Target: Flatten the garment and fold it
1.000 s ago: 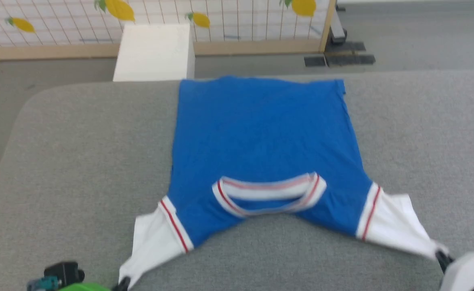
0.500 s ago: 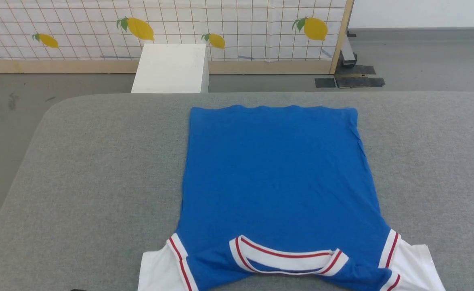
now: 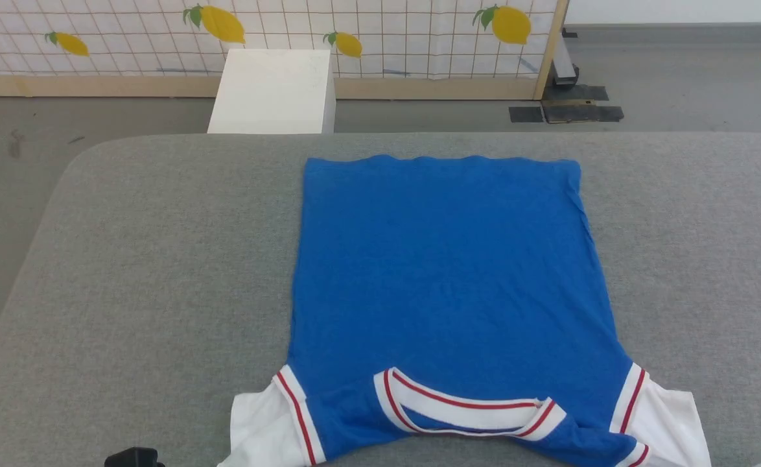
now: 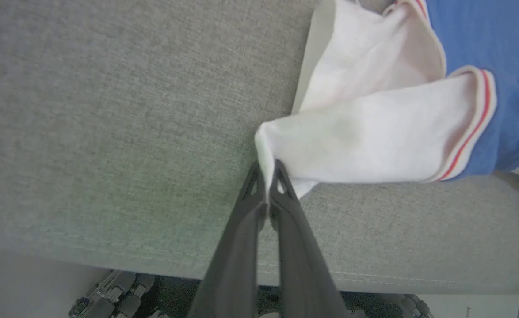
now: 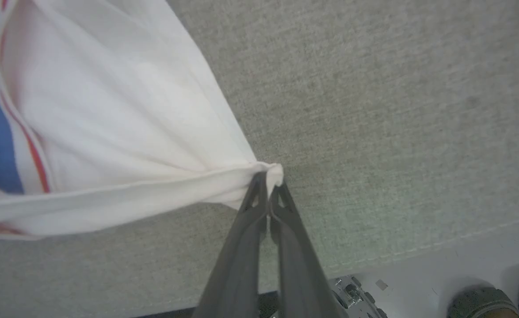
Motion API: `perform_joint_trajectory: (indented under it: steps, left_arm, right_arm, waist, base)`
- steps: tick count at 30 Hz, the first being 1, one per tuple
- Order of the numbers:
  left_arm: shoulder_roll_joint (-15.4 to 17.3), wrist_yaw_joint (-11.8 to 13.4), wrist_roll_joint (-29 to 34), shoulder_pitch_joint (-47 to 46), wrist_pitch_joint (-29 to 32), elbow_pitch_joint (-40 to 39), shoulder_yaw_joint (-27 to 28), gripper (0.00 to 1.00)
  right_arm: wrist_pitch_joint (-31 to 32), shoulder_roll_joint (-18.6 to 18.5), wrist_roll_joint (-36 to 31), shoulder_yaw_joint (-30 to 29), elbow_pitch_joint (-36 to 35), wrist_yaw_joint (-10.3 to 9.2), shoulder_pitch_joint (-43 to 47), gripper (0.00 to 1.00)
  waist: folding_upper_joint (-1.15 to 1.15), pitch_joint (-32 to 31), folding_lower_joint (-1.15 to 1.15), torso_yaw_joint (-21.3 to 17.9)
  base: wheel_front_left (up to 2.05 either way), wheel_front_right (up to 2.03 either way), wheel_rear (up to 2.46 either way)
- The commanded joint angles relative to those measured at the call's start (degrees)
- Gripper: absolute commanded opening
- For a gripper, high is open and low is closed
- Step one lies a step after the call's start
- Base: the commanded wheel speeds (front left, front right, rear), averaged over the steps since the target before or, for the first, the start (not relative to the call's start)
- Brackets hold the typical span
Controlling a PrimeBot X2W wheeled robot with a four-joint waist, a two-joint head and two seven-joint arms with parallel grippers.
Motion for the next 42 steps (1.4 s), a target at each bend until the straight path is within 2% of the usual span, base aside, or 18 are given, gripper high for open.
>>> perform_joint_trajectory:
  steps: [1,2,7,14,19,24,28,32,36,42]
  left_arm:
    - [-0.02,-0.33,0.55,-0.98,-0.31,-0.18,-0.07,0.0]
    - [0.02,-0.36,0.53,-0.95,-0.36,-0.25,-0.08,0.0]
    - [0.05,-0.29,0.41,-0.56,-0.67,-0.89,-0.06,0.0]
    - [-0.14,-0.18,0.89,-1.79,-1.7,-1.73,-0.29,0.0]
    - [-0.56,-0.4,1.24,-3.82,-2.18,-2.5,-0.97,0.0]
    - [-0.68,-0.83,1.59,-6.48,-2.45,-4.13,-1.56,0.0]
    - [-1.14,-1.34,2.03,-9.01,-3.01,-4.97,-2.38,0.0]
    - [-1.87,-1.74,2.16,-10.9,-3.5,-5.58,-3.18,0.0]
    - [-2.48,-2.05,2.42,-12.66,-4.26,-5.73,-3.76,0.0]
    - [-3.21,-2.72,2.43,-14.59,-5.6,-5.08,-4.24,0.0]
  right_arm:
    - [-0.67,0.92,0.98,0.63,0.59,-0.08,-1.07,0.84]
    - [-1.27,0.92,1.47,0.32,0.07,-0.08,-0.98,1.0]
    - [-6.36,0.92,4.98,1.16,-5.18,-0.08,-1.63,1.0]
    - [-21.01,0.93,5.6,4.61,-10.83,-0.08,-7.97,1.0]
    - [-28.85,0.05,2.68,6.72,-6.35,-0.08,-17.76,1.0]
    - [-31.75,-3.06,1.3,7.26,2.01,-0.08,-30.53,1.0]
    - [-31.01,-6.43,-0.61,7.25,10.04,-0.08,-41.42,1.0]
    - [-27.05,-8.65,-2.61,5.92,16.84,-0.08,-50.42,1.0]
    - [-19.43,-10.45,-6.29,4.41,23.02,-0.08,-58.78,1.0]
    - [-6.62,-11.66,-13.67,0.95,27.79,-0.08,-66.63,1.0]
  waist:
    - [0.29,-0.02,0.01,0.25]
    - [0.29,-0.05,0.01,0.3]
    - [0.29,-0.12,0.01,0.41]
    - [0.29,1.53,0.01,1.22]
    - [0.29,4.41,0.01,2.7]
    - [0.29,9.13,0.01,4.94]
    - [0.29,13.69,0.01,7.29]
    - [0.29,17.74,0.01,9.24]
    - [0.29,21.91,0.01,11.03]
    - [0.29,26.24,0.01,12.95]
  base:
    - [0.0,0.0,0.0]
    - [0.0,0.0,0.0]
    - [0.0,0.0,0.0]
    - [0.0,0.0,0.0]
    - [0.0,0.0,0.0]
    - [0.0,0.0,0.0]
    - [0.0,0.0,0.0]
    - [0.0,0.0,0.0]
    - [0.0,0.0,0.0]
    - [0.0,0.0,0.0]
